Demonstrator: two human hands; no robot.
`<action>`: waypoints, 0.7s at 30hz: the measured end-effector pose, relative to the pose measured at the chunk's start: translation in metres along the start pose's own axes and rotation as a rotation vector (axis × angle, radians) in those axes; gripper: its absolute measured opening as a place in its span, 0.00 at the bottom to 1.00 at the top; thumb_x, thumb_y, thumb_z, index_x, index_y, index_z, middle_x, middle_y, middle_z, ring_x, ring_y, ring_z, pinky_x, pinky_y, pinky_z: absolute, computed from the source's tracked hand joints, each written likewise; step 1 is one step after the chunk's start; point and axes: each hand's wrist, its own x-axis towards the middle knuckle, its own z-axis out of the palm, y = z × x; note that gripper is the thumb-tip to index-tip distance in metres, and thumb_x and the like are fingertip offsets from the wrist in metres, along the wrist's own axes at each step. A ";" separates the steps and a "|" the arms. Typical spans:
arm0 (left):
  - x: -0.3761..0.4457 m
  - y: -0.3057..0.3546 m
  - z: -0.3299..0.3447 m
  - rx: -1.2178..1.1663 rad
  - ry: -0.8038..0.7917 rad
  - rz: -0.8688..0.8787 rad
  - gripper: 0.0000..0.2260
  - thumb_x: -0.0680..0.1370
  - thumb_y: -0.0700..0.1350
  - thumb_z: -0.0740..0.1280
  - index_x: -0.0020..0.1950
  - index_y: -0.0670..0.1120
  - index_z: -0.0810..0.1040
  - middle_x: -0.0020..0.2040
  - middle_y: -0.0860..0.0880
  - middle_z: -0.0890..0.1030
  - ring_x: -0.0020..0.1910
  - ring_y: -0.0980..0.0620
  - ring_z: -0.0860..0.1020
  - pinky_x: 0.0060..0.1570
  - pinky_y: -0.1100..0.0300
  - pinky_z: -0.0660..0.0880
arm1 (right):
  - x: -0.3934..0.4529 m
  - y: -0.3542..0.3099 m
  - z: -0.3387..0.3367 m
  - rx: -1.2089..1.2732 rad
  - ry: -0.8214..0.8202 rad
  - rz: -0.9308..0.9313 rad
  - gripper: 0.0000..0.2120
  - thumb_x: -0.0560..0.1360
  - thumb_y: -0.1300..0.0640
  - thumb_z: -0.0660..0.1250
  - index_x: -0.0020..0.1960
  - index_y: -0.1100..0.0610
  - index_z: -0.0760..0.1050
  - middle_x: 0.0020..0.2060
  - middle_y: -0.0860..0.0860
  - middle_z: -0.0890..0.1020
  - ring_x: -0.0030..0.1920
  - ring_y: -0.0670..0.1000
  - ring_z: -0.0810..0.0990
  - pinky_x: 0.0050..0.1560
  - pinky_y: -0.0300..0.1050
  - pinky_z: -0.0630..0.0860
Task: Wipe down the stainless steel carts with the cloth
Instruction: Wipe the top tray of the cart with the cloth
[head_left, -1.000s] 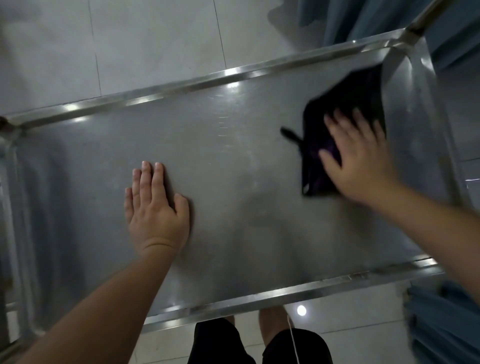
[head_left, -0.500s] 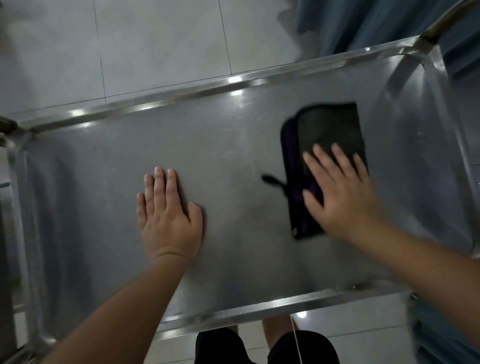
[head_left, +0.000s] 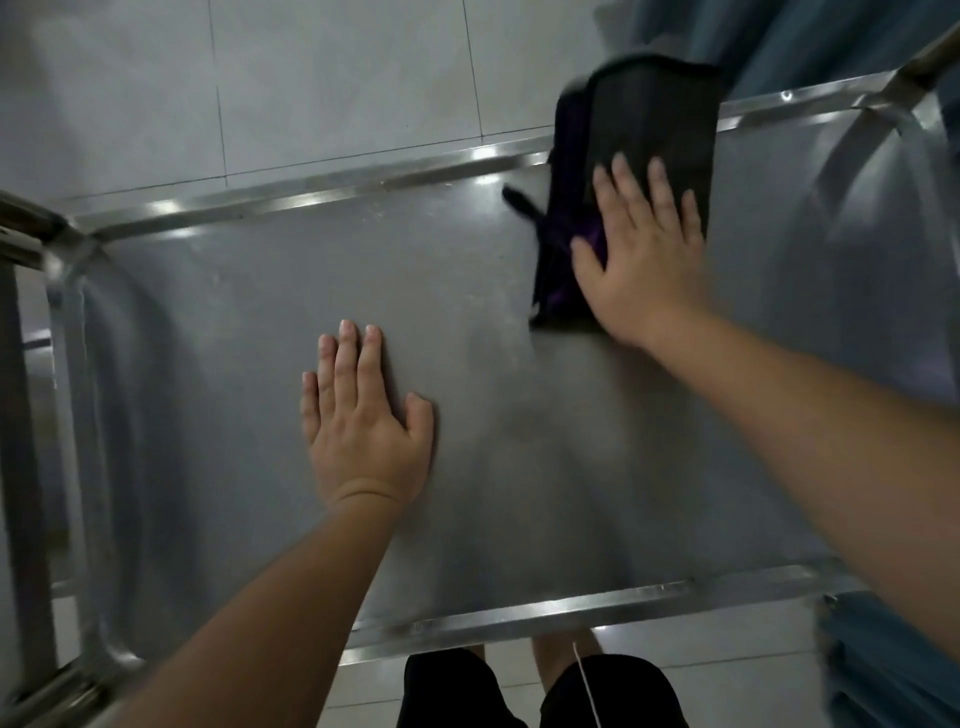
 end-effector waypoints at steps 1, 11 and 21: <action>0.000 0.001 -0.001 -0.002 -0.010 0.000 0.35 0.79 0.56 0.58 0.86 0.51 0.59 0.87 0.50 0.57 0.86 0.51 0.50 0.84 0.48 0.45 | -0.029 -0.001 0.002 -0.006 0.006 -0.005 0.34 0.82 0.38 0.53 0.84 0.52 0.59 0.83 0.53 0.63 0.83 0.60 0.57 0.83 0.63 0.50; -0.002 0.003 -0.004 0.001 -0.045 -0.002 0.36 0.78 0.56 0.58 0.86 0.49 0.58 0.87 0.49 0.55 0.86 0.50 0.49 0.84 0.48 0.44 | -0.281 -0.008 0.047 -0.054 -0.240 -0.139 0.17 0.77 0.41 0.66 0.56 0.52 0.80 0.40 0.54 0.86 0.53 0.62 0.83 0.82 0.65 0.52; -0.001 0.002 0.000 0.022 -0.042 0.004 0.36 0.79 0.56 0.57 0.87 0.49 0.57 0.87 0.49 0.55 0.86 0.49 0.48 0.84 0.48 0.43 | -0.026 -0.078 0.020 0.029 0.039 -0.134 0.25 0.78 0.38 0.58 0.61 0.53 0.82 0.51 0.58 0.86 0.62 0.65 0.79 0.80 0.65 0.57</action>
